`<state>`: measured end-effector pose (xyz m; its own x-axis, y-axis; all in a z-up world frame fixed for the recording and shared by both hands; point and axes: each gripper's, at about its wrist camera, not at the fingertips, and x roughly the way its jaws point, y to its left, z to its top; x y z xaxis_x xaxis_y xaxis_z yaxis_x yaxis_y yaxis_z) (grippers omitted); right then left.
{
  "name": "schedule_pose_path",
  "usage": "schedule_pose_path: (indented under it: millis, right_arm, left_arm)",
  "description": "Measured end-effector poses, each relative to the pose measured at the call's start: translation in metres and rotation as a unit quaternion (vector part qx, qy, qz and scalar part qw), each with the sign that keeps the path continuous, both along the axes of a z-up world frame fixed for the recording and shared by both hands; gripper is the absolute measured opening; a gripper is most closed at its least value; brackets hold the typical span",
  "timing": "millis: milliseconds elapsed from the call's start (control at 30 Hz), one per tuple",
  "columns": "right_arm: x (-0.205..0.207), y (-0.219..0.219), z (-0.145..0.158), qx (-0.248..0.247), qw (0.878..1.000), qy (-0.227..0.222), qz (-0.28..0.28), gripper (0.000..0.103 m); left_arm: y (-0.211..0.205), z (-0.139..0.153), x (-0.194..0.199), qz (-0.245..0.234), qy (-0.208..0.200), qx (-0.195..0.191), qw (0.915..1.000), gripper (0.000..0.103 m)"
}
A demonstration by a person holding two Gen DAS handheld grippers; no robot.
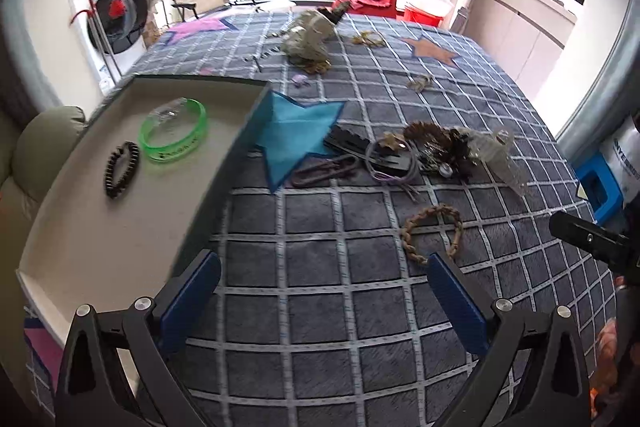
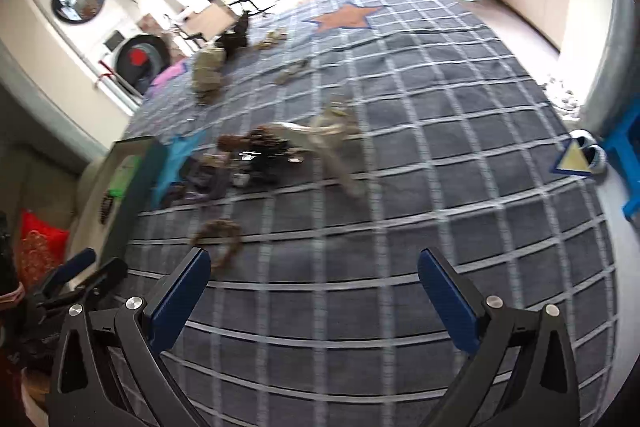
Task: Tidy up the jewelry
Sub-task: 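Move both tools back over the braided tan bracelet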
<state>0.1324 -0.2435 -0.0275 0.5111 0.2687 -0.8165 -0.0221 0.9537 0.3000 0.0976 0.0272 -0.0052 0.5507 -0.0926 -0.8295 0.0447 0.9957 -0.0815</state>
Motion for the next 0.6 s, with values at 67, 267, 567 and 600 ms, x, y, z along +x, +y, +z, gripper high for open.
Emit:
schedule_pose_path:
  millis: [67,267,567,600]
  right_arm:
    - [0.004,-0.006,-0.002,-0.009,1.000,0.001,-0.002,0.103]
    - [0.018,-0.011,-0.005,-0.035,0.999,0.000,0.004,0.103]
    - [0.050,-0.004,-0.012,-0.061,0.998,0.003,0.028,0.103]
    - [0.055,-0.002,-0.014,-0.065,0.997,0.004,0.030,0.103]
  left_arm:
    - [-0.007,-0.004,0.003,-0.006,0.005,0.003,1.0000,0.103]
    - [-0.028,-0.013,0.010,-0.020,0.007,0.024,0.9995,0.103]
    - [-0.052,-0.021,0.023,-0.068,0.009,0.022,0.9974,0.103]
    - [-0.055,-0.022,0.023,-0.078,0.009,0.023,0.9967,0.103]
